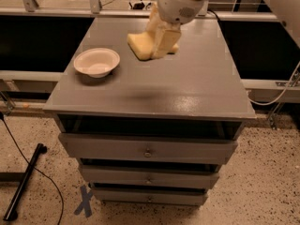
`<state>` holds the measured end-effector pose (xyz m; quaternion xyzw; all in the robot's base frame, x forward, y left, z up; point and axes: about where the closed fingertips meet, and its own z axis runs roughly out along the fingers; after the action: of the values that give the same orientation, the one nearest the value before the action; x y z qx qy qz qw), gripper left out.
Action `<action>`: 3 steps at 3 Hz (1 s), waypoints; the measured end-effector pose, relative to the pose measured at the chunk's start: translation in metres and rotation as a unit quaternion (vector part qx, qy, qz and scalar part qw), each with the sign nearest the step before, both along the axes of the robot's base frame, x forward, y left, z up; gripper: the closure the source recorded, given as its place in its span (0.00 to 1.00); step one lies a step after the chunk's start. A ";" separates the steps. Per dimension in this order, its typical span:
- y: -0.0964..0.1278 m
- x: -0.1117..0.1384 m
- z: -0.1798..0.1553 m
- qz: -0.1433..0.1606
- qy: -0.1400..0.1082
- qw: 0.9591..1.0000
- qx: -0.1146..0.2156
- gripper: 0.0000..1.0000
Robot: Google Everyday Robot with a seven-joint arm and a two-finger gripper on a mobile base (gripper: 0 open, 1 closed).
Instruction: Place sponge into paper bowl
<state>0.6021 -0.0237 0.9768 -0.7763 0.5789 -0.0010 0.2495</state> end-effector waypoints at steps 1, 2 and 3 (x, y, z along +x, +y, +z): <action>0.042 0.015 0.005 0.005 -0.024 0.999 0.043 1.00; 0.081 0.034 -0.003 0.014 -0.060 0.996 0.068 1.00; 0.120 0.059 -0.020 0.027 -0.088 0.993 0.069 1.00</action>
Offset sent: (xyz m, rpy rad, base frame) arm 0.0639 0.1289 -0.0150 0.1933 -0.2388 0.0457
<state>0.6612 0.0965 0.9568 -0.7694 0.5324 -0.0232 0.3522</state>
